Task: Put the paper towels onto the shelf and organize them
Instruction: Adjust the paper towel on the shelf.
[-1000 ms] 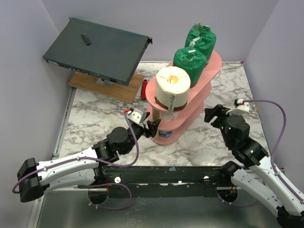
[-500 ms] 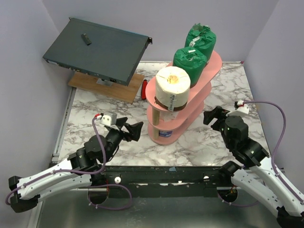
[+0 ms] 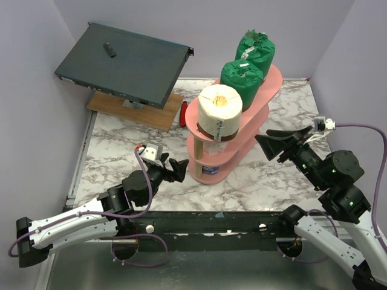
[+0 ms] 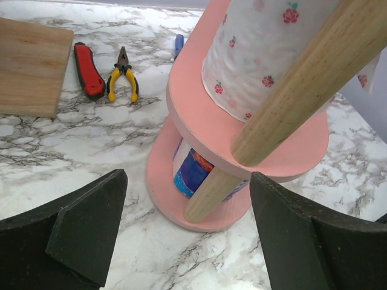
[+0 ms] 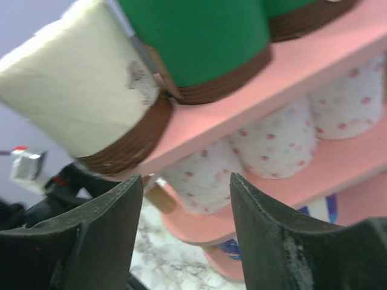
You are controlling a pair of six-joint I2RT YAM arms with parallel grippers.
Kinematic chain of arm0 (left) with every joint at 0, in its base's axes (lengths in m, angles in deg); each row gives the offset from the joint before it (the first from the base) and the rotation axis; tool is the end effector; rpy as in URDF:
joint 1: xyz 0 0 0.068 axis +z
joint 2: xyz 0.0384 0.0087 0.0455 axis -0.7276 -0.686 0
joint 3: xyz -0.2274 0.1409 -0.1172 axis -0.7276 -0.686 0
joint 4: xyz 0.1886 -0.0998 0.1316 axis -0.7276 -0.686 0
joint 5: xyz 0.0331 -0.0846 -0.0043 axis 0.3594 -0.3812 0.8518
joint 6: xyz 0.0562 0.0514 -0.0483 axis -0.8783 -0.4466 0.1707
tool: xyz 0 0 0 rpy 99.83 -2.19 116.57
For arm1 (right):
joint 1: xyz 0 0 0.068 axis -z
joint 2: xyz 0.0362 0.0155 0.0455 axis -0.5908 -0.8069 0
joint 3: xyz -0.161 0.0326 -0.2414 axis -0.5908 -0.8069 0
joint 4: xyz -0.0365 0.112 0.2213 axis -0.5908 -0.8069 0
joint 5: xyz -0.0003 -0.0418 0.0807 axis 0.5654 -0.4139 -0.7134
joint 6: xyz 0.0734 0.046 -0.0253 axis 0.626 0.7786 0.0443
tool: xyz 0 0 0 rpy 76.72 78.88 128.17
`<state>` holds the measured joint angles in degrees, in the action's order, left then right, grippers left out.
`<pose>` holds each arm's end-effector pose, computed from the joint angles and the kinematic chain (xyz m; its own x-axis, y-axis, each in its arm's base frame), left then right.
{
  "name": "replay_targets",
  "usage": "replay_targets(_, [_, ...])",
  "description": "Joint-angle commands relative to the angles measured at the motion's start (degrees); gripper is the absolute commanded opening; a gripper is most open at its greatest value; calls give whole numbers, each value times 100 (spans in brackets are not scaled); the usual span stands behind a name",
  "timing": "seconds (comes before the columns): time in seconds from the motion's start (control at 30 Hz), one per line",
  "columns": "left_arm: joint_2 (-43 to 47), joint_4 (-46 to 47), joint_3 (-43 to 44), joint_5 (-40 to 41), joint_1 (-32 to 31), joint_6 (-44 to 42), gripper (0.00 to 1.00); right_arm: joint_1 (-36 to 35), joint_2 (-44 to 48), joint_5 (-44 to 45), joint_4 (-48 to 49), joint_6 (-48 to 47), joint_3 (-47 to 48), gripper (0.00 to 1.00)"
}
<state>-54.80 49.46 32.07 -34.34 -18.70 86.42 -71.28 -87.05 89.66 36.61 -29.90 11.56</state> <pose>0.1063 -0.1169 0.2887 -0.2309 -0.2909 -0.9285 0.4242 0.8287 -0.3651 0.0971 0.0624 0.4131 -0.1535 0.4147 -0.8969 -0.5105 0.7439 0.4313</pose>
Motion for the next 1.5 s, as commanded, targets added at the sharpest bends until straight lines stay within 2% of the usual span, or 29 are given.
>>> replay_targets(0.0, [-174, 491, 140, -251, -5, -188, 86, -4, -295, -1226, -11, -309, 474, 61])
replay_targets(0.27, [-197, 471, 140, -270, -7, -129, 85, 0, -907, -1729, 341, -234, 876, 60])
replay_targets(0.4, [-179, 438, 118, -211, -7, -84, 84, 0, -945, -1429, 459, -308, 890, 59])
replay_targets(0.6, [-273, 451, 115, -163, -9, -83, 84, 2, -1121, -1185, 530, -390, 995, 70])
replay_targets(0.77, [-353, 447, 114, -128, -5, -56, 84, 2, -1351, -1140, 534, -451, 1092, 75])
replay_targets(1.13, [-410, 458, 94, -35, -9, -24, 84, 0, -1457, -1297, 756, -558, 1034, 79])
replay_targets(1.47, [-593, 532, 159, -94, -5, -17, 84, 0, -1696, -540, 713, -367, 1000, 79])
